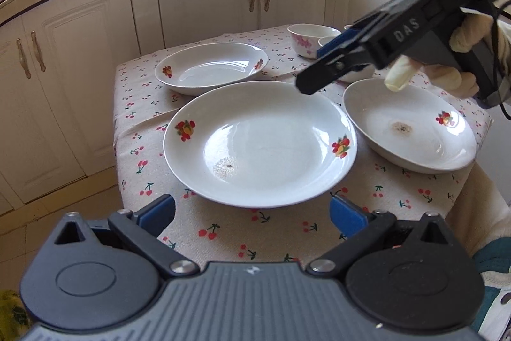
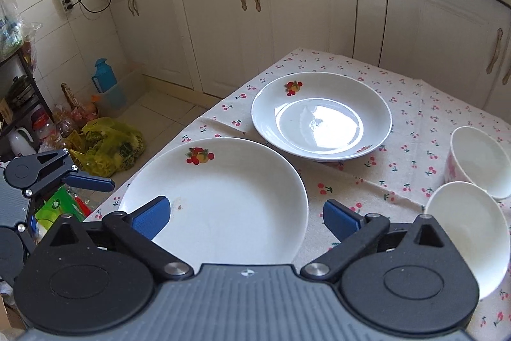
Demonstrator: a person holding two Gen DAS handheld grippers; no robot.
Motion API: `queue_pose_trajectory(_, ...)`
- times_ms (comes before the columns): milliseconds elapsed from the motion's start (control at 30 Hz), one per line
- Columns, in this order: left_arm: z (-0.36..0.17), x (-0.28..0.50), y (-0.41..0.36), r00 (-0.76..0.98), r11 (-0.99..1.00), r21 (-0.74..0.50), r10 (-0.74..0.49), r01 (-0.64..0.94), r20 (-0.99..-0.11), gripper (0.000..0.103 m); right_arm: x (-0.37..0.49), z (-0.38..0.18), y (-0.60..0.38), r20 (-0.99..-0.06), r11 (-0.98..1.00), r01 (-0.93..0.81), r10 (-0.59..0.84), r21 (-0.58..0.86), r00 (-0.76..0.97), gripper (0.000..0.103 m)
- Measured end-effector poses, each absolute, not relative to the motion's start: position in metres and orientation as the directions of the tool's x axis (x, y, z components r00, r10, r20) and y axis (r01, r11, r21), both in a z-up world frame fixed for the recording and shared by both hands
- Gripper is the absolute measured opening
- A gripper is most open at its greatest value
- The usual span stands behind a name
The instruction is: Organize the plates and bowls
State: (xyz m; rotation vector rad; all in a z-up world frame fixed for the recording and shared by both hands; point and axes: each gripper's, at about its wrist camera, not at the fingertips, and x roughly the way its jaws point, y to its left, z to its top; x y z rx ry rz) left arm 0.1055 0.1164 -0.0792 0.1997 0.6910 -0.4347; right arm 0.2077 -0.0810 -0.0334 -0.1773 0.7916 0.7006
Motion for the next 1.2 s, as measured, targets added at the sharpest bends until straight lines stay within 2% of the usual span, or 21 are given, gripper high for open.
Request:
queue_pose_trajectory(200, -0.057, 0.079, 0.103, 0.762, 0.934, 0.024, -0.277, 0.357, -0.586, 0.102, 0.155, -0.023, -0.117, -0.669, 0.785, -0.618, 0.476, 0.031, 0.571, 0.103)
queue_pose_trajectory(467, -0.043, 0.063, 0.076, 0.805, 0.948, -0.076, -0.303, 0.309, -0.509, 0.102, 0.081, -0.032, -0.177, -0.655, 0.824, -0.566, 0.415, -0.024, 0.632, 0.103)
queue_pose_trajectory(767, -0.049, 0.058, 0.032, 0.755, 0.915, -0.039, -0.355, 0.402, -0.552, 0.102, 0.040, -0.062, -0.220, -0.674, 0.850, -0.524, 0.363, -0.043, 0.644, 0.103)
queue_pose_trajectory(1200, -0.050, 0.090, 0.008, 0.696, 0.887, -0.011, -0.370, 0.462, -0.616, 0.102, 0.057, -0.099, -0.220, -0.695, 0.846, -0.531, 0.353, -0.048, 0.626, 0.103)
